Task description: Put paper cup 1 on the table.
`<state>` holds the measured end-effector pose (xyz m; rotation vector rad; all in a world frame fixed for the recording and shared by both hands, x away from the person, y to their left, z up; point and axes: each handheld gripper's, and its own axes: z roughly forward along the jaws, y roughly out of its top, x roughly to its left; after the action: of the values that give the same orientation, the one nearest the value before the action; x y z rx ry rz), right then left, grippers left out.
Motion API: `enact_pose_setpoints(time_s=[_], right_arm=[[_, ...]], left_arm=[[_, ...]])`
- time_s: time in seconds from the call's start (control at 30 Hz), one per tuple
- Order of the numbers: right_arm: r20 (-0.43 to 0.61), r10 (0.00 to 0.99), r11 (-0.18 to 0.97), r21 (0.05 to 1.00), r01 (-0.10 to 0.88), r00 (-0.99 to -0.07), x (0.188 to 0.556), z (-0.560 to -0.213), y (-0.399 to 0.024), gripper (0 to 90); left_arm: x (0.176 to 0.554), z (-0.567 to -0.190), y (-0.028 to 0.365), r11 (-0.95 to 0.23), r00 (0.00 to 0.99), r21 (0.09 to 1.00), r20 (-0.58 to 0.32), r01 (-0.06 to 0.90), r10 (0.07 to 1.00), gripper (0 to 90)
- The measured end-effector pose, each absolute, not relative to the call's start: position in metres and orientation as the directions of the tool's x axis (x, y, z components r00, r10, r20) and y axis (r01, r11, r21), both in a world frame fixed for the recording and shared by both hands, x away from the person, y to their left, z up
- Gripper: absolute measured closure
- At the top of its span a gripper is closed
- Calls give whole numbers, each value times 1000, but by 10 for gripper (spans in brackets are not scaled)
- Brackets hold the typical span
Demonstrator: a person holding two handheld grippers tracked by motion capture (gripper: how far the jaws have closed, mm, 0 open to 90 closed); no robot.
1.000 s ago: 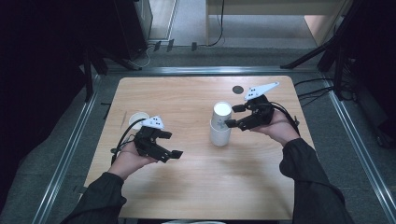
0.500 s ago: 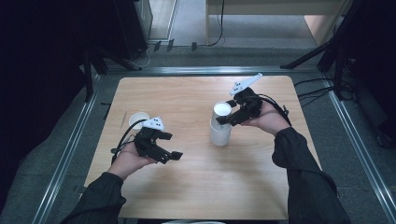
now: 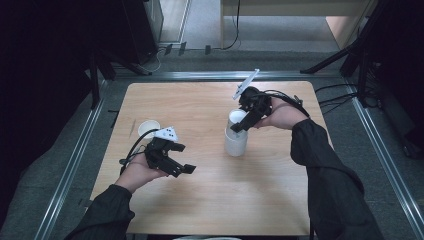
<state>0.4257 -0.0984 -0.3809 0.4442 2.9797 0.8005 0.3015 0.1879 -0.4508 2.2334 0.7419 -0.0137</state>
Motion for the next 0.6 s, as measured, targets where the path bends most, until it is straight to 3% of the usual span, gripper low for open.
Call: enact_pose_setpoints(time_s=[0.13, 0.6], right_arm=[[50, 272, 846, 464, 264, -961, 428, -377, -95, 321], [27, 258, 865, 439, 243, -966, 426, -367, -90, 330]], left_arm=[[301, -452, 187, -543, 833, 667, -228, 510, 504, 73], [301, -453, 187, -553, 838, 664, -223, 504, 497, 73]])
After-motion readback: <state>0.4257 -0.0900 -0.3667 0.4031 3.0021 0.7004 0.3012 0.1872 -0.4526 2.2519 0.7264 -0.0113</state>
